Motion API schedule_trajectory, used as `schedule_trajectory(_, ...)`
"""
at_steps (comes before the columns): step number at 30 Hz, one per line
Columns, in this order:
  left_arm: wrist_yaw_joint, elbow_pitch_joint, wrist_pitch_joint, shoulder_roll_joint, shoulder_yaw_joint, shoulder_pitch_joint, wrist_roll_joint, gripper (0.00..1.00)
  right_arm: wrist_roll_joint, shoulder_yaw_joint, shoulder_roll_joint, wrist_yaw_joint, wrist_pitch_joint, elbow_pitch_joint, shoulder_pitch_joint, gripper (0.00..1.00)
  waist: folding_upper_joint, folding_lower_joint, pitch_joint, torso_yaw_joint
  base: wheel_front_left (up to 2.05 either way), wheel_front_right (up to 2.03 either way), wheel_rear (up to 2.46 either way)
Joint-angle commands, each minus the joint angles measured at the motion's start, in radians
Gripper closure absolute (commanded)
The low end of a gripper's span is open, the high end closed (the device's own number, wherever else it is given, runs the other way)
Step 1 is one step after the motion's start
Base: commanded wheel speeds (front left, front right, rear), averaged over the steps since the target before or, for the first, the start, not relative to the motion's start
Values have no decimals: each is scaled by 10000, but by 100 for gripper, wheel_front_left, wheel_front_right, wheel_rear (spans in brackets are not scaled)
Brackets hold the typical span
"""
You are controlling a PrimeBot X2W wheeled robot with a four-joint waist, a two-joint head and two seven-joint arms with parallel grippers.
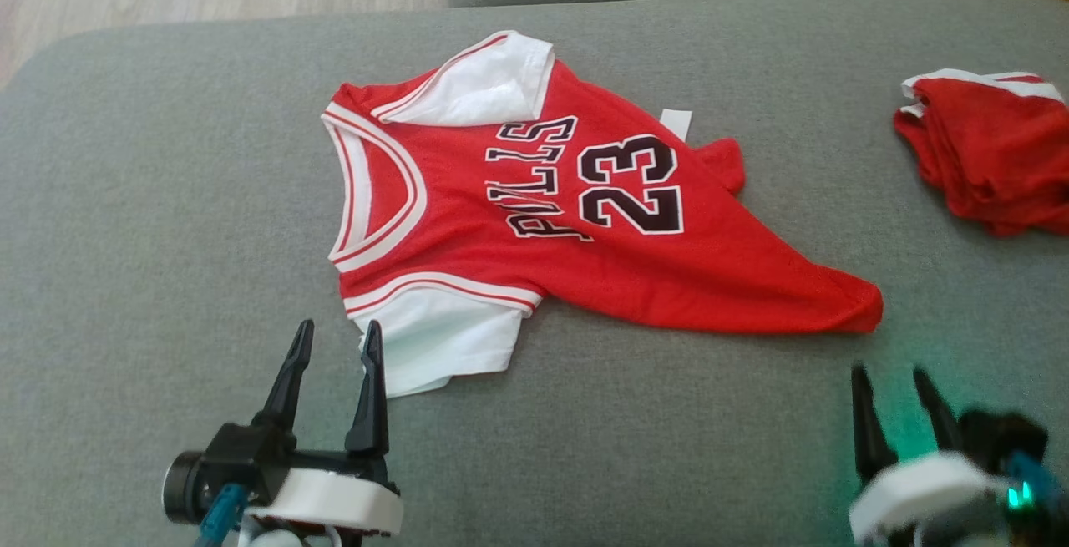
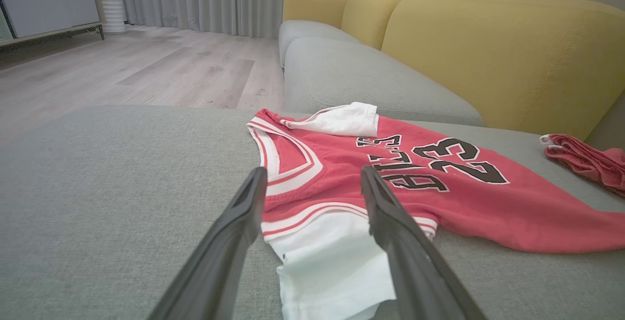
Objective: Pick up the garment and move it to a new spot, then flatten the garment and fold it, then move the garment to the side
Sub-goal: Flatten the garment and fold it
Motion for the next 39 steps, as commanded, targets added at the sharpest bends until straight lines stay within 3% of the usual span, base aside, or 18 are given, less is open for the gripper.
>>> schedule_trajectory(1,27,-226,-105,115,299,-408,64,0,14,196,-48,65,-59,-452,347,0,-1,1,-18,-58,0,0,0)
schedule_trajectory(14,-29,-59,-106,-72,368,-351,-35,0,-128,136,-37,65,331,-2186,-106,0,-1,1,-451,-8,0,0,0)
schedule_trajectory(25,-372,452,-106,-271,430,75,-108,0,237,626,-36,65,34,-2332,136,0,-1,1,-1448,312,0,0,0)
schedule_trajectory(39,-609,1069,-106,-584,658,463,-96,0,503,1392,-36,65,-156,-1976,271,0,-1,1,-1867,184,0,0,0)
